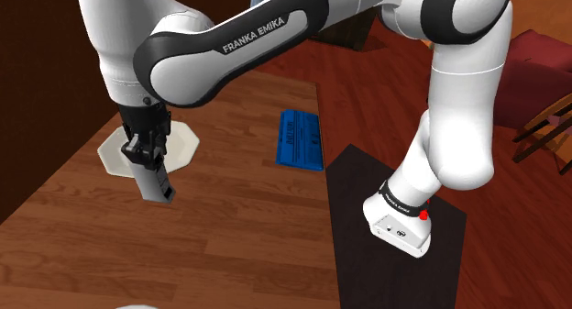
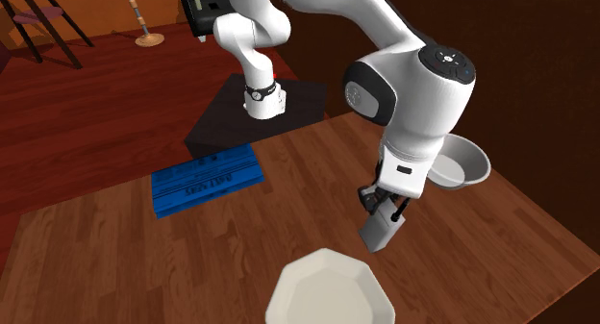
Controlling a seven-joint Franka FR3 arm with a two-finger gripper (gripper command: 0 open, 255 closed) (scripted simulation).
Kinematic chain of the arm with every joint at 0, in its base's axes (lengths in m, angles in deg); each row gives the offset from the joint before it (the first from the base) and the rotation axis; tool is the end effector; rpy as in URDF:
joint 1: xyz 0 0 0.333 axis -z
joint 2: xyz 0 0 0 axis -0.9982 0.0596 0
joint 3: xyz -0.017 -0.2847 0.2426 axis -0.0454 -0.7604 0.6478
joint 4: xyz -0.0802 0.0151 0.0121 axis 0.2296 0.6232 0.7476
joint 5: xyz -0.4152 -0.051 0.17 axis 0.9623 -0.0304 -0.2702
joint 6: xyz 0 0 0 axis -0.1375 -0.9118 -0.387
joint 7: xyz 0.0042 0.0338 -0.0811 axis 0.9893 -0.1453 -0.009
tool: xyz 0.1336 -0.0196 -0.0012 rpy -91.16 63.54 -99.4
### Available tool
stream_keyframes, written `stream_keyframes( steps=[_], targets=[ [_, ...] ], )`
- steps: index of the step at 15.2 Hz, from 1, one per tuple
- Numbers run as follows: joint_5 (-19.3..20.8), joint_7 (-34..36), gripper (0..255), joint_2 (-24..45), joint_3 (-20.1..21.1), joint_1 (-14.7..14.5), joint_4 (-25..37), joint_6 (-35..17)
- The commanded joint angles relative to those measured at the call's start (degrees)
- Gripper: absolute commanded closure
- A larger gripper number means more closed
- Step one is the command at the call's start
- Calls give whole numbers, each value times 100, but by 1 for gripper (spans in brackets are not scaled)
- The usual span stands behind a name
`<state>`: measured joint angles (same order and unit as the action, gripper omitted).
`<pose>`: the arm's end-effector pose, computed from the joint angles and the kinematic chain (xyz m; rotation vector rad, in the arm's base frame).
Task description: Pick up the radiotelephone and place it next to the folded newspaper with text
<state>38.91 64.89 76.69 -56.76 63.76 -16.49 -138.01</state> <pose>0.5620 0.4971 0.3468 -3.0015 -0.8890 -0.0376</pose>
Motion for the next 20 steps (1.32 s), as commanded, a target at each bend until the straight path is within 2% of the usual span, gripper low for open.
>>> stream_keyframes(
  steps=[1, 15, 20],
  targets=[
    [-31, -17, 255, -67, 18, 7, 57, 117],
    [-203, -132, 255, -396, 104, 26, 677, 1040],
    [-507, -712, 255, -1059, 48, 509, 270, 1233]
  ],
)
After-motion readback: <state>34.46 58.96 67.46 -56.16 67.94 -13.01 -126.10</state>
